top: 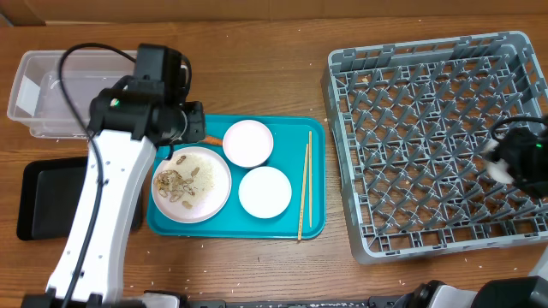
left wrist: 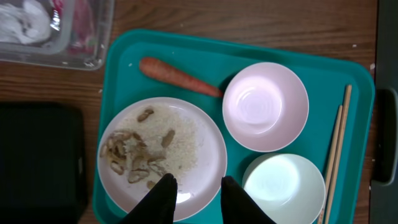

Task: Sort waste into correct bins and load items into the dishwasher
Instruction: 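Lower the cup into the rack's right side and release it, then reach the right gripper to the tray and grasp the white bowl, then carry the white bowl into the dish rack and lower it, then return the right gripper to the tray and grasp the second white bowl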

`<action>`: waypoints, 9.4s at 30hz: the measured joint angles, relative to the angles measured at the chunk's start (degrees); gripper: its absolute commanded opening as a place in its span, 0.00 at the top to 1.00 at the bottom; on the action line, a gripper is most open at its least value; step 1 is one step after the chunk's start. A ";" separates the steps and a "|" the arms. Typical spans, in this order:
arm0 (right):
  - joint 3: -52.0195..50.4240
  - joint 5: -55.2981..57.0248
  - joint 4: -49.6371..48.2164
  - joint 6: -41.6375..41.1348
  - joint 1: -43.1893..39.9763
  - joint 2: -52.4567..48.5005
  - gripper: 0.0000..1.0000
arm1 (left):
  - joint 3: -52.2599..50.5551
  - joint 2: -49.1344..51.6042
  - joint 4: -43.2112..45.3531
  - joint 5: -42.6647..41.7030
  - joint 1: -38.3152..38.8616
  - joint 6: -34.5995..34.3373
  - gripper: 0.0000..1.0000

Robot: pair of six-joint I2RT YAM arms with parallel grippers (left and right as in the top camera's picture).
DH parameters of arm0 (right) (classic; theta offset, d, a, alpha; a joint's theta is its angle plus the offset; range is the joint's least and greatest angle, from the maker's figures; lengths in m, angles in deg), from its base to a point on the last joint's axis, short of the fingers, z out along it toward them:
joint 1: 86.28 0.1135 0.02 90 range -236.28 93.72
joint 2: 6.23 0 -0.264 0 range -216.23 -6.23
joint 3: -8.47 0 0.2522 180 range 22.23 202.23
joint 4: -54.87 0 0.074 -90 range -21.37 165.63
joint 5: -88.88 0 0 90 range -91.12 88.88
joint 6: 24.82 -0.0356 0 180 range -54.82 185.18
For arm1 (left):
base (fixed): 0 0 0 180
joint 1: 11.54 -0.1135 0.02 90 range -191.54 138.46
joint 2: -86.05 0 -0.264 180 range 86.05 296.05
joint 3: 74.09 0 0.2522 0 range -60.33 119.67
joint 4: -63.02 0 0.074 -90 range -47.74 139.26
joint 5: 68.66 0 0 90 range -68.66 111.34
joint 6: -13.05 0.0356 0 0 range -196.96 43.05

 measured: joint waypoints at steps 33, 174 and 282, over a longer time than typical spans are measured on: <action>-7.52 0.79 -8.31 -1.84 -6.69 -9.57 0.09 | 0.00 -1.90 -2.47 2.47 0.00 0.00 0.75; -9.25 -4.48 -29.44 -12.94 70.07 -27.47 0.96 | 0.00 -1.90 -11.52 2.21 -15.15 -1.33 0.24; 9.11 -9.75 -22.32 -3.06 54.86 -17.40 0.23 | 0.00 -1.90 -11.28 2.14 -15.15 -1.31 0.12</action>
